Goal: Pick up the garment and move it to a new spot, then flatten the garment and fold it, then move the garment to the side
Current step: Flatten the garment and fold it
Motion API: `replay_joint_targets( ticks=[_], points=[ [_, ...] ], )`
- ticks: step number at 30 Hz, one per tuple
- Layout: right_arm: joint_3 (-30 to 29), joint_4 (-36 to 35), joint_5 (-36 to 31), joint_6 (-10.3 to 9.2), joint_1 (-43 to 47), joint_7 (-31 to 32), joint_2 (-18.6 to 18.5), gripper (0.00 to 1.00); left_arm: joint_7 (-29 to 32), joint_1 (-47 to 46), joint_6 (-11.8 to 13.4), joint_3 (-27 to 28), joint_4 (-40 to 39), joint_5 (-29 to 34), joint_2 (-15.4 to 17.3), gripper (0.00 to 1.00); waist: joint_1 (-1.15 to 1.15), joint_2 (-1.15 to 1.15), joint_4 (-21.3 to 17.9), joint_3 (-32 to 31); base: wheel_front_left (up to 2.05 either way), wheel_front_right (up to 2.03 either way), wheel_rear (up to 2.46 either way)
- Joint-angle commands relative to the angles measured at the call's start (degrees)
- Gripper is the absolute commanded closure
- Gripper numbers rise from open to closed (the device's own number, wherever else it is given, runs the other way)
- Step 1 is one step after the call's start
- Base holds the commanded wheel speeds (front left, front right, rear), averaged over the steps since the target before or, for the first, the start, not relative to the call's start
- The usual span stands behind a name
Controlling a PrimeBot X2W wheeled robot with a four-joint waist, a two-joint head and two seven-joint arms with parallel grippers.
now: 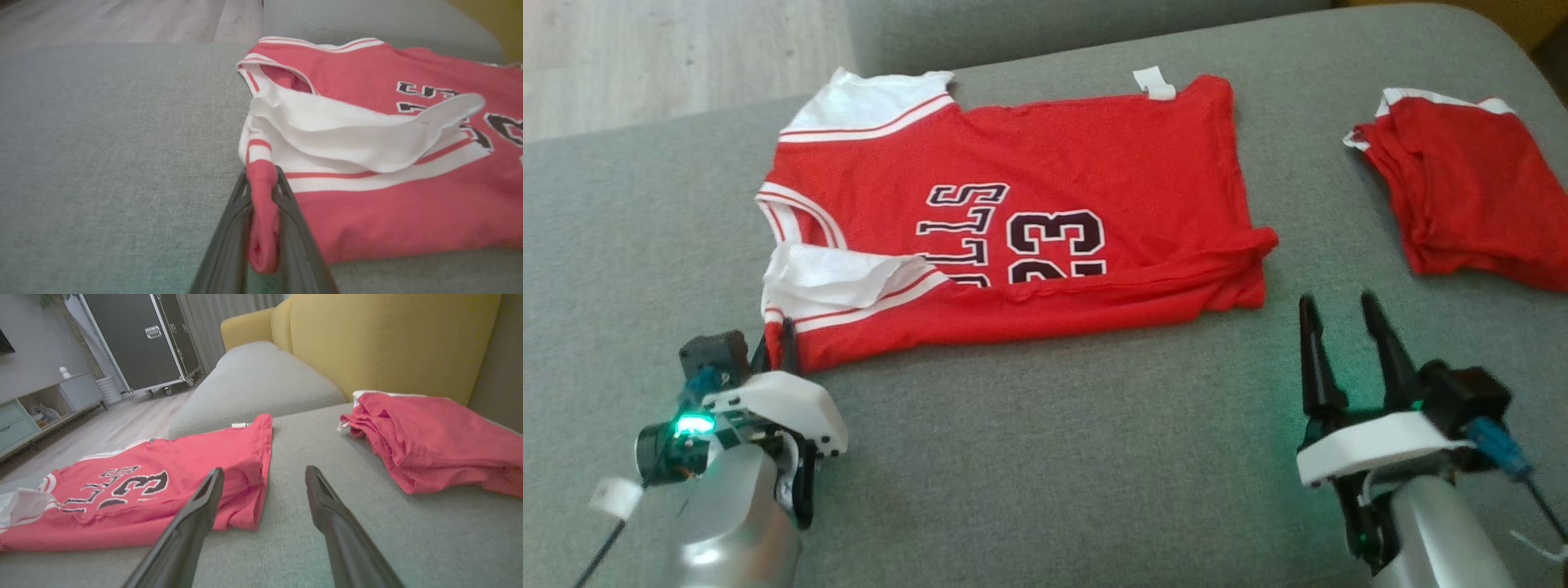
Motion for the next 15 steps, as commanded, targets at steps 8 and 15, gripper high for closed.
replay_joint_targets(
  ticks=[8,15],
  points=[
    [-0.8,14.0,0.4,0.19,-11.1,6.2,-0.1,0.00,-7.2,-1.8,-2.1,-0.6,-10.9,1.6,0.9,1.00,0.00,0.00,2.5,-0.8,0.00,0.00,0.00],
    [1.4,26.4,5.0,0.19,-20.1,11.6,-0.1,0.00,-7.6,-0.8,-2.4,-1.8,-17.6,3.1,0.8,1.00,0.00,0.00,3.9,0.2,0.00,0.00,0.00]
  ],
)
